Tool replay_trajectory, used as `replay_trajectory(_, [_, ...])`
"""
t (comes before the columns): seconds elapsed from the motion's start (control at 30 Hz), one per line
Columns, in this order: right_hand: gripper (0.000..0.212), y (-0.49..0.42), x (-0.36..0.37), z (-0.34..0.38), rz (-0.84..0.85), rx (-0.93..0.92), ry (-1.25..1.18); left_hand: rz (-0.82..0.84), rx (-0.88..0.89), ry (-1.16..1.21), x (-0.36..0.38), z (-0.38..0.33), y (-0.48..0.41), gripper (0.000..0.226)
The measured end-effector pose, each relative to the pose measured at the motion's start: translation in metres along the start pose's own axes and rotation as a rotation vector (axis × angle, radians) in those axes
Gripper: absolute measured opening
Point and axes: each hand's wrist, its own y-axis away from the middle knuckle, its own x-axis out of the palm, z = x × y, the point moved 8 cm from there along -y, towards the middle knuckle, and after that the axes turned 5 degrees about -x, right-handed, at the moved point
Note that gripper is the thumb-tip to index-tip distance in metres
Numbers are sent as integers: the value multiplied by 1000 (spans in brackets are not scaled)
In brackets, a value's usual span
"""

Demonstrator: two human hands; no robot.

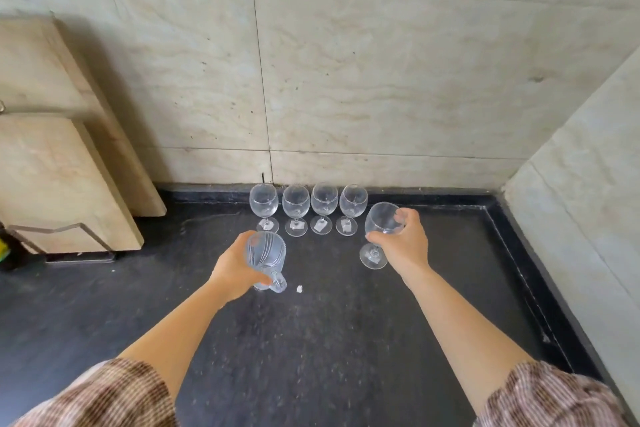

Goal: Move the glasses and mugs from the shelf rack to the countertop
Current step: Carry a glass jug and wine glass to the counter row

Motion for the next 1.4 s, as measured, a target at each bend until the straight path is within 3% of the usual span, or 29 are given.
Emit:
replay_trajectory(0.23, [68,-49,4,-12,-20,42,-43,184,-30,-15,-2,-2,-25,88])
replay_trajectory(0.47, [77,-79,6,-13,-42,65,-72,154,-27,40,-2,-1,-23,91])
replay_trajectory(0.57, [77,-81,5,-14,-42,68,-70,9,-45,88,-4,3,-17,75])
replay_trajectory(0.7, [76,-78,6,-12,-54,67,-78,-374,-164,437,-8,30,8,54])
replay_trajectory(0.8, [77,-75,7,-11,-84,74,-92,-370,-150,650,10,28,26,66])
replay_trajectory(0.87, [78,-75,8,-11,-102,77,-97,-330,-153,582,21,19,28,85])
replay_trajectory(0.93, [77,-75,8,-11,-118,78,-98,-357,-172,354,21,13,27,98])
replay_trajectory(1.1, [77,-77,6,-13,-151,76,-98,-354,-146,189,7,9,15,76])
replay_trajectory(1.4, [78,-66,11,-27,-109,162,-85,-367,-224,208,10,23,18,74])
